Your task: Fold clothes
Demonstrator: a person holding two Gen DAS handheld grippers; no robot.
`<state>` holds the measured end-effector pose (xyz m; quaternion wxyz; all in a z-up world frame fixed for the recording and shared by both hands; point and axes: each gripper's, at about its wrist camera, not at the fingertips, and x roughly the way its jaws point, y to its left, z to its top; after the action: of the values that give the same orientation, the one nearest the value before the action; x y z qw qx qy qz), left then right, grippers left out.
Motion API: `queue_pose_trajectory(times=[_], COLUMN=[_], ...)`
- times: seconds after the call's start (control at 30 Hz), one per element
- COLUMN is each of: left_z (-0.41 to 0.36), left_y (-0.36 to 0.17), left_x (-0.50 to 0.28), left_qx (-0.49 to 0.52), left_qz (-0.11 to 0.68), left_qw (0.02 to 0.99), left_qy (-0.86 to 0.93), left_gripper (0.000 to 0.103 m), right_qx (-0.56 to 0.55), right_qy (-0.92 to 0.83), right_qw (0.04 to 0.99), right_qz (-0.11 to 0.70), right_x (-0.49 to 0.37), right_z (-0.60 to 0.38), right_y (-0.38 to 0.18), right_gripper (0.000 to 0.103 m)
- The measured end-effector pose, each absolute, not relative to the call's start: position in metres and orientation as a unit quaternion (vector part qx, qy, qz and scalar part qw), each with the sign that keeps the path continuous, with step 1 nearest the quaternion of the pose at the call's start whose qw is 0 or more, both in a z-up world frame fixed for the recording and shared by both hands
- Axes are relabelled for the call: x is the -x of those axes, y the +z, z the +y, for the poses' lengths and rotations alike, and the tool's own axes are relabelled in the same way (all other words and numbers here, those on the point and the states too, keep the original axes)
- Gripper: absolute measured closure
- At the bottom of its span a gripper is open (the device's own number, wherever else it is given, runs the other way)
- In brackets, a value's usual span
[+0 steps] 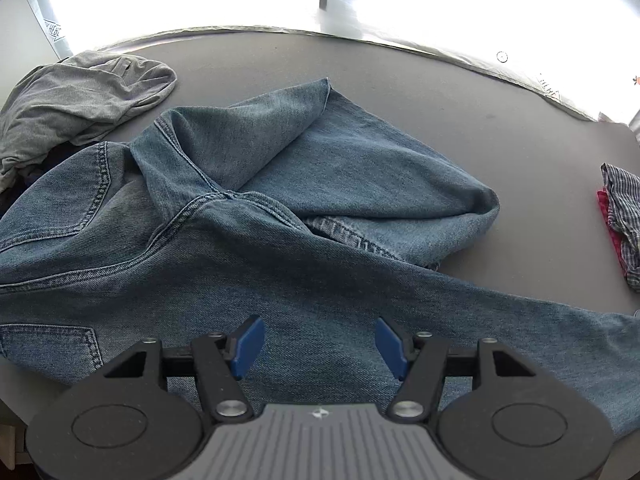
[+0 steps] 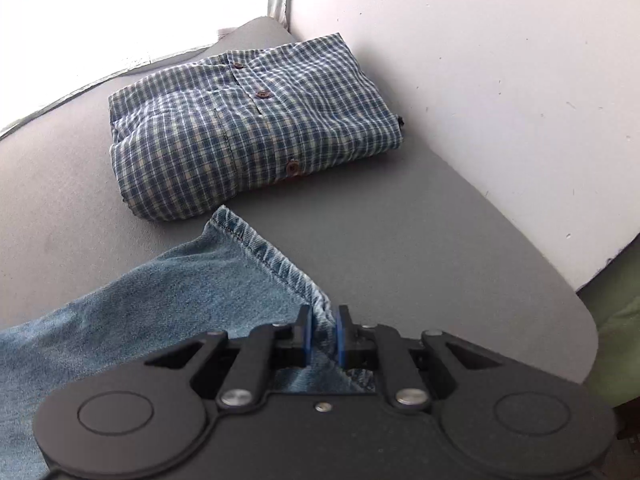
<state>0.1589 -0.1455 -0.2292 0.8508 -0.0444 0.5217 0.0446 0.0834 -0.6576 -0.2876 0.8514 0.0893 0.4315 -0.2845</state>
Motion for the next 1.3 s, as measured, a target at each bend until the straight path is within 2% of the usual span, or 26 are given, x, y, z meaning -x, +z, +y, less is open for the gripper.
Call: queue_pose_trajectory(times=[0.1, 0.2, 0.3, 0.33, 0.57, 0.7, 0.8, 0.9, 1.0, 1.1, 1.13, 1.17, 1.2, 1.23, 1.27, 1.3], left_z=[-0.143, -0.13, -0.11, -0.098, -0.019, 0.039, 0.082, 0.119, 0.149, 0.163, 0.166, 0.167, 0.169, 0.17, 0.171, 0.173], left_y=[-0.231, -0.233, -0.231, -0.231, -0.236, -0.243, -0.25, -0.258, -0.272, -0.28, -0.28, -0.28, -0.28, -0.28, -0.28, -0.279], left_x=[-0.152, -0.142, -0.132, -0.128, -0.105, -0.08, -0.062, -0.05, -0.048, -0.057, -0.06, -0.064, -0.068, -0.073, -0.078, -0.083], left_qx=[0.042, 0.041, 0.052, 0.062, 0.112, 0.15, 0.19, 0.235, 0.3, 0.319, 0.32, 0.322, 0.322, 0.321, 0.319, 0.317], left_qz=[0.521, 0.522, 0.515, 0.516, 0.51, 0.5, 0.49, 0.481, 0.483, 0.487, 0.486, 0.485, 0.483, 0.481, 0.479, 0.478], left_qw=[0.851, 0.849, 0.852, 0.849, 0.839, 0.83, 0.824, 0.819, 0.806, 0.806, 0.807, 0.808, 0.81, 0.811, 0.813, 0.813], left_qy=[0.052, 0.067, 0.083, 0.09, 0.154, 0.197, 0.212, 0.207, 0.161, 0.103, 0.094, 0.088, 0.084, 0.087, 0.091, 0.1], left_gripper=[0.04, 0.04, 0.04, 0.04, 0.04, 0.034, 0.033, 0.028, 0.027, 0.029, 0.029, 0.029, 0.033, 0.038, 0.046, 0.059], right_qx=[-0.088, -0.03, -0.021, -0.038, -0.177, -0.2, -0.207, -0.25, -0.325, -0.42, -0.439, -0.441, -0.44, -0.438, -0.435, -0.431], right_qy=[-0.291, -0.294, -0.315, -0.323, -0.325, -0.304, -0.287, -0.269, -0.253, -0.235, -0.237, -0.245, -0.246, -0.245, -0.245, -0.244], right_qw=[0.839, 0.829, 0.839, 0.843, 0.844, 0.839, 0.837, 0.831, 0.812, 0.782, 0.777, 0.779, 0.781, 0.784, 0.787, 0.791], right_qz=[0.452, 0.475, 0.443, 0.429, 0.388, 0.405, 0.416, 0.417, 0.413, 0.396, 0.384, 0.374, 0.369, 0.366, 0.363, 0.361], right_x=[-0.095, -0.103, -0.093, -0.086, -0.036, -0.025, -0.019, -0.009, -0.002, -0.002, -0.004, -0.007, -0.012, -0.017, -0.023, -0.028], right_z=[-0.667, -0.654, -0.637, -0.633, -0.589, -0.54, -0.504, -0.471, -0.453, -0.446, -0.443, -0.44, -0.438, -0.436, -0.434, -0.432], right_y=[-0.299, -0.315, -0.301, -0.294, -0.269, -0.276, -0.283, -0.289, -0.303, -0.321, -0.325, -0.324, -0.323, -0.321, -0.319, -0.317], right_gripper=[0.09, 0.083, 0.055, 0.054, 0.053, 0.053, 0.053, 0.048, 0.046, 0.046, 0.04, 0.038, 0.04, 0.047, 0.05, 0.062])
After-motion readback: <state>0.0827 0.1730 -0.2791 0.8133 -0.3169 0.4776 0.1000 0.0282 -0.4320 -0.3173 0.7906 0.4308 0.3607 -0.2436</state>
